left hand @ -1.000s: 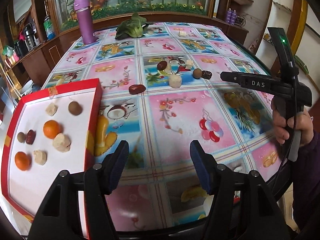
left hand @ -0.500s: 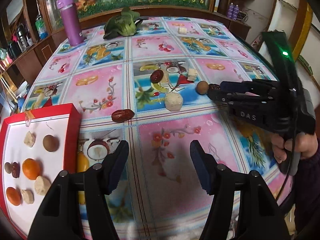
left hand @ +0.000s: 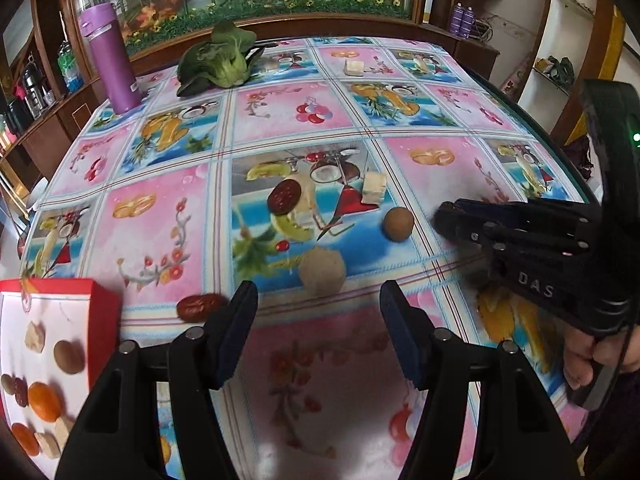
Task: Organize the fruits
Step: 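Grasp a beige cake with the left tool while the right tool grasps a red date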
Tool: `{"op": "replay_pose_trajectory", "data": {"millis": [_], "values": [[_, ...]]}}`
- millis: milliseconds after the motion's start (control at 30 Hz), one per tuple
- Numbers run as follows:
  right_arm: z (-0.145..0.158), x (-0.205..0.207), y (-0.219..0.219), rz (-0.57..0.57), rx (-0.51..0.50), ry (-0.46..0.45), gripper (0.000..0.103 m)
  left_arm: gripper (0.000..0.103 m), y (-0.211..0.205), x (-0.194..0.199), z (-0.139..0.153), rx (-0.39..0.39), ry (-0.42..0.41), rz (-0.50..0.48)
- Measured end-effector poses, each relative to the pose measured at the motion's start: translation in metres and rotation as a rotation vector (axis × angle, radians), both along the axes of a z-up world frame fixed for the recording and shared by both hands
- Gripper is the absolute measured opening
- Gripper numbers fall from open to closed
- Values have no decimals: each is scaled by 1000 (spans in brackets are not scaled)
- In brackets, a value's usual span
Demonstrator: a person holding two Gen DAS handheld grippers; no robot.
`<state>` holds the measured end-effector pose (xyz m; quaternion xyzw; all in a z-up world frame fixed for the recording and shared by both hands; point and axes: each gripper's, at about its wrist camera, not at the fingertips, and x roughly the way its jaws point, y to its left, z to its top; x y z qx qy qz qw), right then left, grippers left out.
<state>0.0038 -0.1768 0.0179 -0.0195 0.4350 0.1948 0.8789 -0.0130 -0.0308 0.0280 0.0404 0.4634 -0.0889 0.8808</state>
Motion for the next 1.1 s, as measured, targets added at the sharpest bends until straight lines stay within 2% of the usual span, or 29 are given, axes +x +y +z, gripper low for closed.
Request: {"op": "replay_pose_trajectory", "data": {"millis": [133, 200, 233, 400, 533, 667, 933, 1100], "values": [[1, 4, -12, -46, 37, 28, 18, 63, -4, 9, -10, 6, 17, 1], [1, 5, -12, -57, 39, 31, 18, 50, -6, 11, -14, 10, 21, -1], [1, 5, -13, -60, 42, 32, 18, 50, -6, 11, -14, 11, 17, -1], [1, 5, -13, -60, 46, 34, 18, 30, -7, 11, -13, 3, -2, -2], [3, 4, -15, -64, 50, 23, 18, 29, -2, 8, -12, -26, -7, 9], [6, 1, -19, -71, 58, -2, 18, 29, 5, -12, 1, -40, -47, 16], [18, -4, -26, -105, 78, -96, 18, 29, 35, -87, 31, -83, -138, 35], [27, -10, -31, -133, 110, -165, 18, 29, 66, -127, 41, -113, -177, 102]]}}
